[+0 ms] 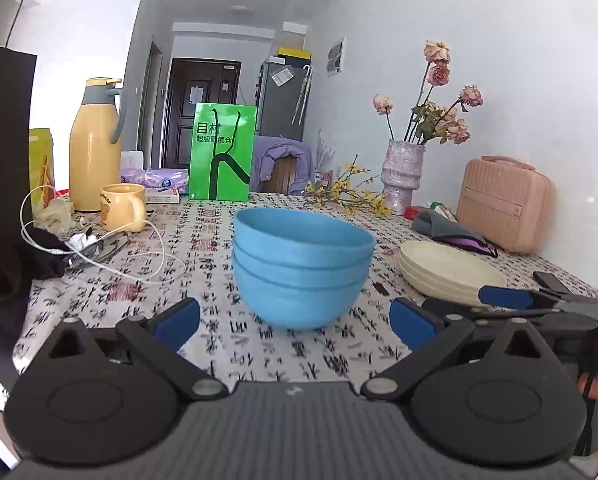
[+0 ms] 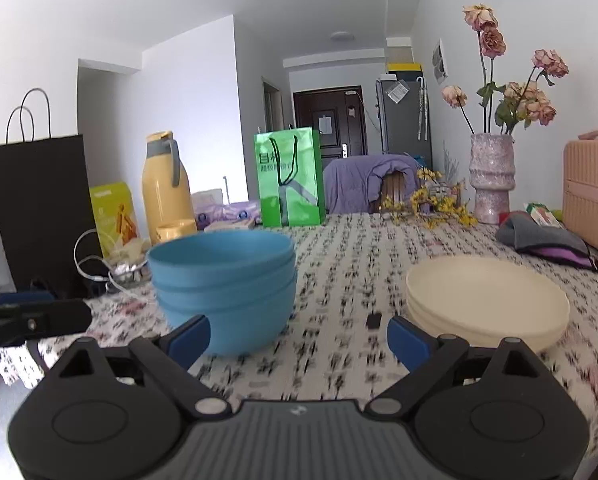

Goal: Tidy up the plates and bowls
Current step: 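Close both grippers on the rim of the three-bowl stack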

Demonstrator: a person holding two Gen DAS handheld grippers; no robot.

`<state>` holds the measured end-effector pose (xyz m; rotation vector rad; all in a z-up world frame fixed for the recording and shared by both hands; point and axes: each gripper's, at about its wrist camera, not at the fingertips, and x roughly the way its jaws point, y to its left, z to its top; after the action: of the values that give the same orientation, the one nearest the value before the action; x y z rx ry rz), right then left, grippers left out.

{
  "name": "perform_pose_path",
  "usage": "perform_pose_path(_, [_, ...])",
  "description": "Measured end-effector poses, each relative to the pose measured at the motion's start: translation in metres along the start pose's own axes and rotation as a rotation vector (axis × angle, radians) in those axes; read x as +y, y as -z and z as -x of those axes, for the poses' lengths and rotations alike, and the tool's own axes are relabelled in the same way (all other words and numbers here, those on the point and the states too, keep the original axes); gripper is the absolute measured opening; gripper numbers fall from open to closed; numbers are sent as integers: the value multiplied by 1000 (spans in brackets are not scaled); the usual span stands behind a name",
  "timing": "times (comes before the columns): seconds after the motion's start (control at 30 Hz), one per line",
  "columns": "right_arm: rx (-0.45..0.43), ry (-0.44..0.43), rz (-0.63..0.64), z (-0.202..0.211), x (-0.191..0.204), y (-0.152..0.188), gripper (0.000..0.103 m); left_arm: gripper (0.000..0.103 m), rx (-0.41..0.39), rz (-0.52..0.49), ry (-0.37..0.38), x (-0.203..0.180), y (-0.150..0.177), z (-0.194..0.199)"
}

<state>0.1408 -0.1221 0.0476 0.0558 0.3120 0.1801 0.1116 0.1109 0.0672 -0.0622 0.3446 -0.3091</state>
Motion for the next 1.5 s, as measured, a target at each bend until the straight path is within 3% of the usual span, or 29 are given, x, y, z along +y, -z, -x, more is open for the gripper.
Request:
perform_pose_path(0.23, [23, 10, 63, 29, 30, 36, 95, 103, 14, -20, -29, 5, 33, 17])
perform_pose_path(0.43, [-23, 12, 140, 46, 37, 47, 96, 103, 27, 36, -99, 19, 34, 12])
perform_pose_path(1.13, [26, -9, 68, 19, 29, 38, 96, 103, 41, 37, -140, 25, 21, 6])
perform_pose_path(1.5, [38, -63, 17, -8, 28, 13, 96, 103, 50, 46, -83, 34, -5, -15])
